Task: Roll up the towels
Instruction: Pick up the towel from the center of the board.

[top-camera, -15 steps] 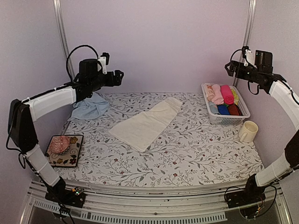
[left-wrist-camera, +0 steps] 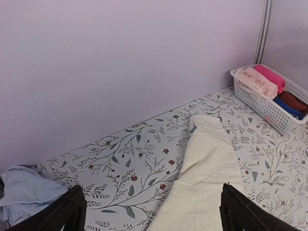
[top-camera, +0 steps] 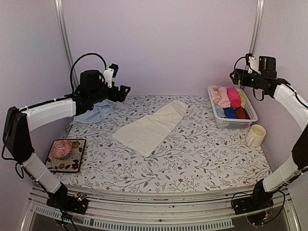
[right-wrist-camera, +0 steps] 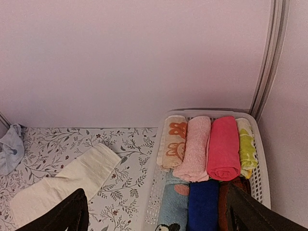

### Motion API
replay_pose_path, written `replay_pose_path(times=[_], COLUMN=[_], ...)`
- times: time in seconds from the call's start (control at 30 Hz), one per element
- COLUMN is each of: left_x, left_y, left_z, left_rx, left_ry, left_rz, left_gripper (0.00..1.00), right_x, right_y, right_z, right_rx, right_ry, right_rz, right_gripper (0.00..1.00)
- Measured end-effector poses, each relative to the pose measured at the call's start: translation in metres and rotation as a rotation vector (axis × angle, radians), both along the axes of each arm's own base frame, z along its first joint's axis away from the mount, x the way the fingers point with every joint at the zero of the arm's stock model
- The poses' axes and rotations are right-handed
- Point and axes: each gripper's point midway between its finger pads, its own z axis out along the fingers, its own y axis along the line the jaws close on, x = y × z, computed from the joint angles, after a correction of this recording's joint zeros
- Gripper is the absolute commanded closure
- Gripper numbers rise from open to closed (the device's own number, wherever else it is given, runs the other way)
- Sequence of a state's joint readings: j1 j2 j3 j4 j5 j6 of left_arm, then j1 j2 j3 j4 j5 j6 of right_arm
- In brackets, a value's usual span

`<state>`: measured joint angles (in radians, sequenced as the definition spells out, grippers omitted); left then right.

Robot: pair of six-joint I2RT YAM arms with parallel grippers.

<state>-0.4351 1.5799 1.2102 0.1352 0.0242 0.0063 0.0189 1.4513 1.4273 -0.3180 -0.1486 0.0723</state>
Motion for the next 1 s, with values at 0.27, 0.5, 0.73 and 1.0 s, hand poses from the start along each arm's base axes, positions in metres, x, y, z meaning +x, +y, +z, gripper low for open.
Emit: replay_pose_path(times=[0.27, 0.5, 0.73, 1.0], left_x=[-0.051, -0.100, -0.118, -0.159], left_y=[-0.092, -0.139, -0.141, -0.127], left_z=[-0.086, -0.144, -0.175, -0.223], left_rx=[0.157, 0.306, 0.387, 0.480], left_ry=[0.161, 0.250, 0.323, 0.419], left_rz=[-0.232, -0.381, -0.453, -0.570], left_gripper=[0.03, 0.09, 0.15, 0.15], right_x=[0.006, 0.003, 0.008, 0.009], right_y=[-0.001, 0.016, 0.052, 0.062], right_z=[-0.052, -0.072, -0.084, -0.083], right_rx=[0.000, 0.012, 0.011, 0.015], right_ry=[0.130, 0.177, 0.208, 0.221], right_rz=[-0.006, 0.029, 0.115, 0.147], right_gripper=[0.01, 0.01, 0.01, 0.01])
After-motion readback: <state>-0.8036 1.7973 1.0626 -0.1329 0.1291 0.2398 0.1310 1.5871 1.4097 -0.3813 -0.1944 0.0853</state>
